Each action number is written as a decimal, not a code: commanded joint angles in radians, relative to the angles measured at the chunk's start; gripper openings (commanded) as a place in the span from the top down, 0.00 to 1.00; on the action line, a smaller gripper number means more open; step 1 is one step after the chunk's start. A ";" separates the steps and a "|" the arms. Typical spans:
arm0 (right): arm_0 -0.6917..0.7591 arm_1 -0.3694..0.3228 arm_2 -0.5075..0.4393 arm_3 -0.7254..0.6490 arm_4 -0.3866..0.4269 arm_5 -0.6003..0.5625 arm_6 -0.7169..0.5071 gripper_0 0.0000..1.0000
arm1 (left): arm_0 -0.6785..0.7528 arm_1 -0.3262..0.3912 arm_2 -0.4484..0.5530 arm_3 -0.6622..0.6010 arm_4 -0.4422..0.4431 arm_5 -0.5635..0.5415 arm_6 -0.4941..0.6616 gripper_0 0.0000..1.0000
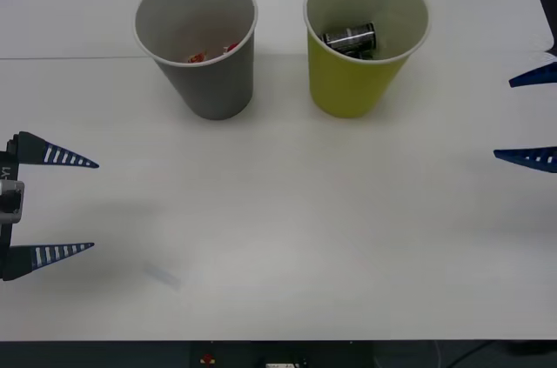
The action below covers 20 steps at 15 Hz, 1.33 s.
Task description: Put the can into the green bin and the plastic bottle into the gray bin
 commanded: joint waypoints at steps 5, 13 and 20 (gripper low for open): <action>0.092 0.001 -0.010 -0.107 -0.013 0.006 0.055 0.00 | 0.000 0.000 0.000 0.000 0.000 0.000 0.000 0.00; 0.091 0.001 0.013 -0.136 -0.043 0.004 0.109 0.00 | 0.000 0.000 0.000 0.000 0.000 0.000 0.000 0.00; 0.091 0.001 0.034 -0.151 -0.048 0.001 0.135 0.00 | 0.000 0.000 0.000 0.000 0.000 0.000 0.000 0.00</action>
